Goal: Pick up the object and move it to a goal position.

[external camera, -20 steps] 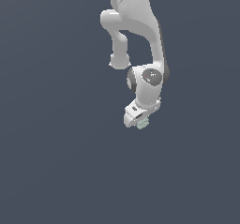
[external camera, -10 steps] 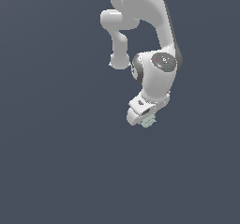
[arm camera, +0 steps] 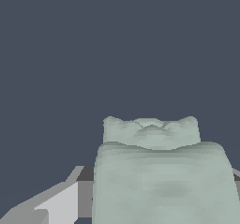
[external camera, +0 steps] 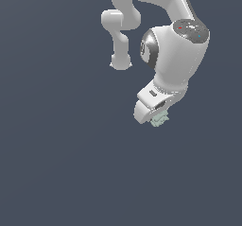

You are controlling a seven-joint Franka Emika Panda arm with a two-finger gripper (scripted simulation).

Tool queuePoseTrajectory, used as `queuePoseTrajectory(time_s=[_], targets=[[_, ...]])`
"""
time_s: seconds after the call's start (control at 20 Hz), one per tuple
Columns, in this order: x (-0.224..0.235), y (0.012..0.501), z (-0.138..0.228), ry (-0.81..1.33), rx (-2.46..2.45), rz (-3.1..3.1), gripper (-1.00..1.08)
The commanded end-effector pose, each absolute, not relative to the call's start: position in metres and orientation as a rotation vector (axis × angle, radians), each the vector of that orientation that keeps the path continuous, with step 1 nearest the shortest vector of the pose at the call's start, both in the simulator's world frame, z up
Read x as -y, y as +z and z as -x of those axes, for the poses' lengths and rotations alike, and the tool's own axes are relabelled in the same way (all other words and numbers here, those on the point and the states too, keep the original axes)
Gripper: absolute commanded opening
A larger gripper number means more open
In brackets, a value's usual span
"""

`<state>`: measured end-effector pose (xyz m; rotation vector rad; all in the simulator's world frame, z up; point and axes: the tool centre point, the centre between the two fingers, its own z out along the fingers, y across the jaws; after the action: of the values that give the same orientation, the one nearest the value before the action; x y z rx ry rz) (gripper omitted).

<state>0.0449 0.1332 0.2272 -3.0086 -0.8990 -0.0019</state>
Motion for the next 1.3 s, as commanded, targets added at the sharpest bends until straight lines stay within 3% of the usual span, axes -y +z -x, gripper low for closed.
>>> queuePoseTrajectory(time_s=[0.0, 0.6, 1.25], targets=[[-0.136, 0.247, -0.053, 0.0, 0.899, 3.008, -1.0], [-0.146, 0.318, -0.087, 0.0, 0.898, 3.009, -1.0], [-0.153, 0.363, -0.109, 0.0, 0.897, 3.01, -1.0]])
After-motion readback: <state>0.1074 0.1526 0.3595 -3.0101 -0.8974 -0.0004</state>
